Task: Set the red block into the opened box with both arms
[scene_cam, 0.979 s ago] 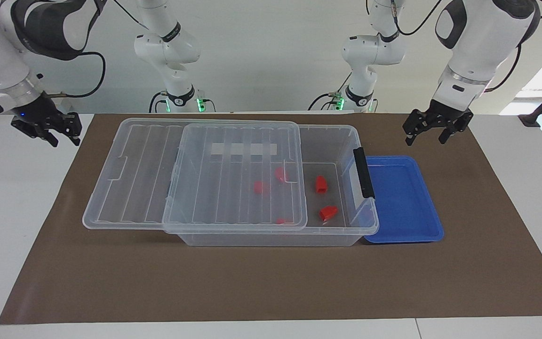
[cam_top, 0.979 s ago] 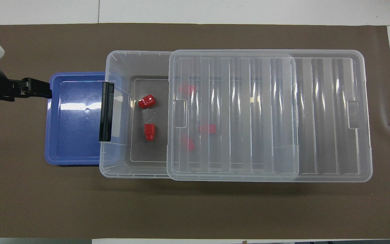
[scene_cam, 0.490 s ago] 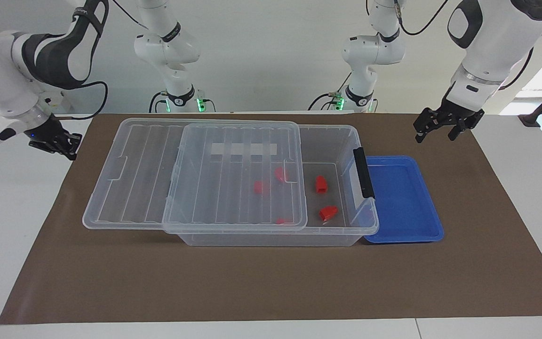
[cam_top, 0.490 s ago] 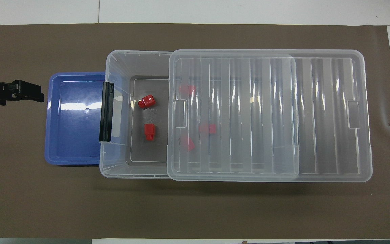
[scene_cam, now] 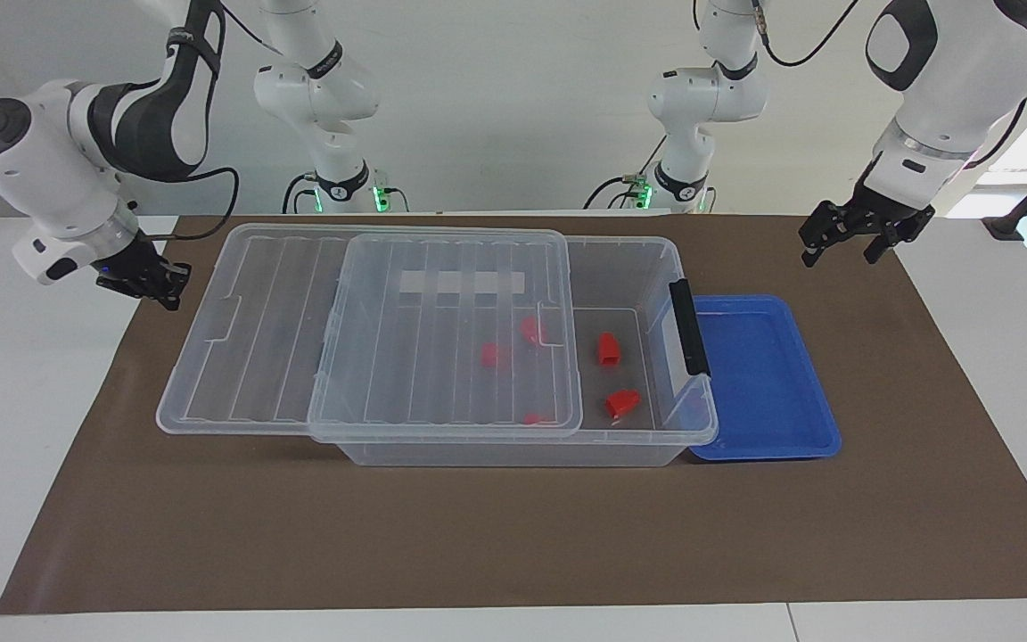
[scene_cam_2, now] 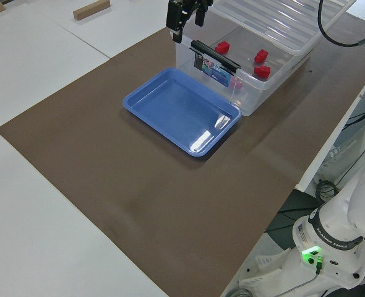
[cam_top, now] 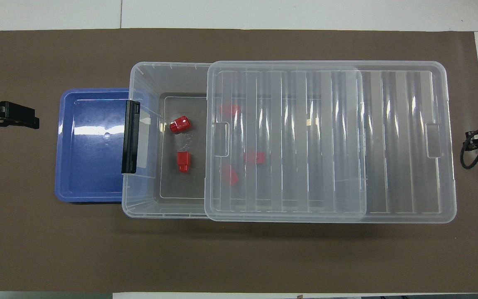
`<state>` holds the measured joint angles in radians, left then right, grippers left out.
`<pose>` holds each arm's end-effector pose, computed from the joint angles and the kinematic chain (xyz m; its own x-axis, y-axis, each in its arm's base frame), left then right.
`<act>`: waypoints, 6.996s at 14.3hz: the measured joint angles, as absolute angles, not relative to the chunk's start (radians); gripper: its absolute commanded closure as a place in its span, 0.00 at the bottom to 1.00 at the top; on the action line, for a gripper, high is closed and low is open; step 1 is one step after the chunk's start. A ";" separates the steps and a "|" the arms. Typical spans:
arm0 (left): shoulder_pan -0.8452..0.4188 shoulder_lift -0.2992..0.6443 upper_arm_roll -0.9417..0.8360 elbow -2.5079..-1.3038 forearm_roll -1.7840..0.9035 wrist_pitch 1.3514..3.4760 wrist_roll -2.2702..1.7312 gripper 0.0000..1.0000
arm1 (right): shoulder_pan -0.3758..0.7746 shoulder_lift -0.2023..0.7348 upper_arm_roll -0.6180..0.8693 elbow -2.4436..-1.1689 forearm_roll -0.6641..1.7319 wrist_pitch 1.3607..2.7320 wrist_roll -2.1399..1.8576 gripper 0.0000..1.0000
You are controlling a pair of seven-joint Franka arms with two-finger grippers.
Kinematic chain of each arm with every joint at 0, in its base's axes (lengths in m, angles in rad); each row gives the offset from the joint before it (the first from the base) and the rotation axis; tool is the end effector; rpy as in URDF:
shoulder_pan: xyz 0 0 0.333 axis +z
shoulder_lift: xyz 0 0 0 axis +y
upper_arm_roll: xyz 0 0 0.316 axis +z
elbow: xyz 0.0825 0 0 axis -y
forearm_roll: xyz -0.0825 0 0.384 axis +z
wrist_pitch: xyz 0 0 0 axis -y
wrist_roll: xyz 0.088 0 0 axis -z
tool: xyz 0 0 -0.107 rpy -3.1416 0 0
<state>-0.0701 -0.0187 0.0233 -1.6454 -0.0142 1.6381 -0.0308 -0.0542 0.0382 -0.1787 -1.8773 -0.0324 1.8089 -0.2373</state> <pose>0.5531 -0.0272 0.6054 0.9998 -0.0150 0.0109 -0.0152 -0.9998 0.0150 0.5443 -0.1308 0.4781 0.9937 0.0128 -0.1118 0.0141 -0.9998 0.0113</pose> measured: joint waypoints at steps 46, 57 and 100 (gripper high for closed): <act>-0.061 -0.019 0.020 -1.644 -0.014 1.617 -0.025 0.00 | -0.046 -0.007 0.118 -2.006 -0.003 1.967 0.184 1.00; -0.061 -0.019 0.020 -1.644 -0.014 1.617 -0.025 0.00 | -0.045 -0.009 0.166 -2.006 -0.002 1.974 0.242 1.00; -0.061 -0.019 0.020 -1.644 -0.014 1.617 -0.025 0.00 | -0.019 -0.026 0.011 -1.592 -0.021 1.506 0.022 0.00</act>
<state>-0.0607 -0.0187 0.0196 -1.6442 -0.0142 1.6168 -0.0245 -0.0193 -0.0255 0.0107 -1.5916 -0.0210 1.5059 0.0221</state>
